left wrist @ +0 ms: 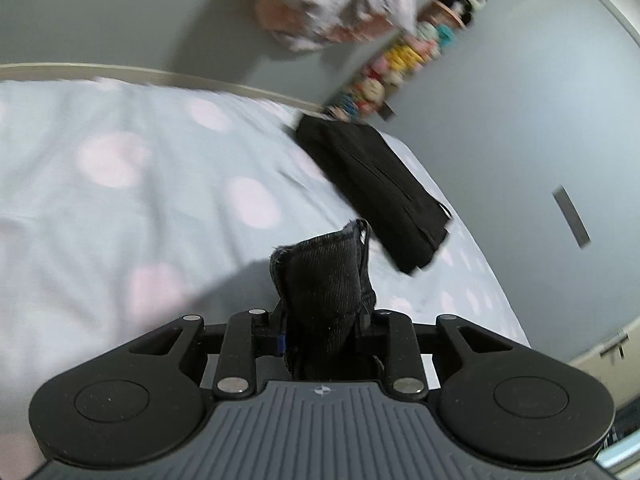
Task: Fold clothes
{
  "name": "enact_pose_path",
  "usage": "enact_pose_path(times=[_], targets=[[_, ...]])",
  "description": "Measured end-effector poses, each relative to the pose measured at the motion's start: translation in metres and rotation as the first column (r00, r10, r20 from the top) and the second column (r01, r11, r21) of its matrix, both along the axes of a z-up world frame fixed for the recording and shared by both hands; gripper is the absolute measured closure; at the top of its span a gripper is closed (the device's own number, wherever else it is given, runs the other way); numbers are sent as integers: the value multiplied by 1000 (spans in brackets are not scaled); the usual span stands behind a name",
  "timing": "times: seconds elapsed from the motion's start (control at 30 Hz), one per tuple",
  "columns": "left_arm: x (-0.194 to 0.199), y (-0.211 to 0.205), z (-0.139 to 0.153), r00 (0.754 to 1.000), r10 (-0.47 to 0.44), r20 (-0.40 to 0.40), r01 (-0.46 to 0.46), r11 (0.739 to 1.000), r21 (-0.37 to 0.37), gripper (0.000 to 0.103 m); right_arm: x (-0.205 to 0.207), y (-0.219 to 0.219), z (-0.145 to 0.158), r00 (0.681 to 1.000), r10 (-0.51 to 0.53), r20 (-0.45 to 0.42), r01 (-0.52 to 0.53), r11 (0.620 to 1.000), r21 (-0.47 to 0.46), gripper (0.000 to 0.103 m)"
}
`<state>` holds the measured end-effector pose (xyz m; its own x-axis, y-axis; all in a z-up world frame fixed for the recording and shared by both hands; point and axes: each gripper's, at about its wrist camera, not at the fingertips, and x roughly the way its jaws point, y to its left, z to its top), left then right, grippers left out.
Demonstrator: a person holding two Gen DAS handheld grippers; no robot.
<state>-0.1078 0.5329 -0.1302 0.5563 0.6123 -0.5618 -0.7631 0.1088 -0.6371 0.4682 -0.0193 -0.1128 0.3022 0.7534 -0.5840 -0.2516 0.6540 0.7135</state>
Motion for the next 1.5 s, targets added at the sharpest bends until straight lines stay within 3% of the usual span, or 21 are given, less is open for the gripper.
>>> enact_pose_path(times=[0.1,0.33,0.5,0.6,0.7,0.77,0.87,1.0,1.1,1.17,1.23,1.37,1.5], targets=[[-13,-2,-3,999,38,-25,-38,999,-15,72,-27,-11,-9,999,24,-31,-25,1000,-14,87],[-5,10,-36,986,89,-142,-111,982,-152,71,-49,-18,-37,999,38,-38,-41,996,-78,87],[-17,7,-48,973,154,-171,-191,955,-226,49,-47,-12,-44,997,70,-23,-72,986,-152,85],[-18,-8,-36,959,198,-201,-234,956,-176,42,-50,-13,-46,997,81,-9,-81,979,-185,81],[-18,-22,-22,946,237,-221,-266,958,-109,40,-55,-13,-43,995,101,-6,-99,971,-217,70],[-20,-30,-10,943,252,-219,-268,962,-51,32,-59,-13,-40,992,123,-12,-122,963,-239,64],[-23,-42,8,938,273,-214,-271,962,37,32,-73,-15,-27,981,191,23,-178,946,-271,63],[-10,-43,19,962,188,-199,-170,980,104,32,-98,-23,-6,945,311,97,-267,909,-321,63],[19,-44,30,973,33,-227,10,982,187,32,-116,-31,13,883,414,219,-328,881,-341,64],[41,-48,35,960,-78,-269,146,959,243,32,-124,-29,25,825,466,320,-345,864,-367,64],[65,-52,36,928,-190,-321,285,916,282,32,-127,-26,31,773,500,390,-340,846,-410,64],[105,-59,31,839,-342,-422,489,815,312,32,-114,4,31,720,544,431,-336,816,-469,64],[139,-63,20,758,-438,-484,615,726,306,32,-99,31,28,660,593,461,-345,784,-516,65]])
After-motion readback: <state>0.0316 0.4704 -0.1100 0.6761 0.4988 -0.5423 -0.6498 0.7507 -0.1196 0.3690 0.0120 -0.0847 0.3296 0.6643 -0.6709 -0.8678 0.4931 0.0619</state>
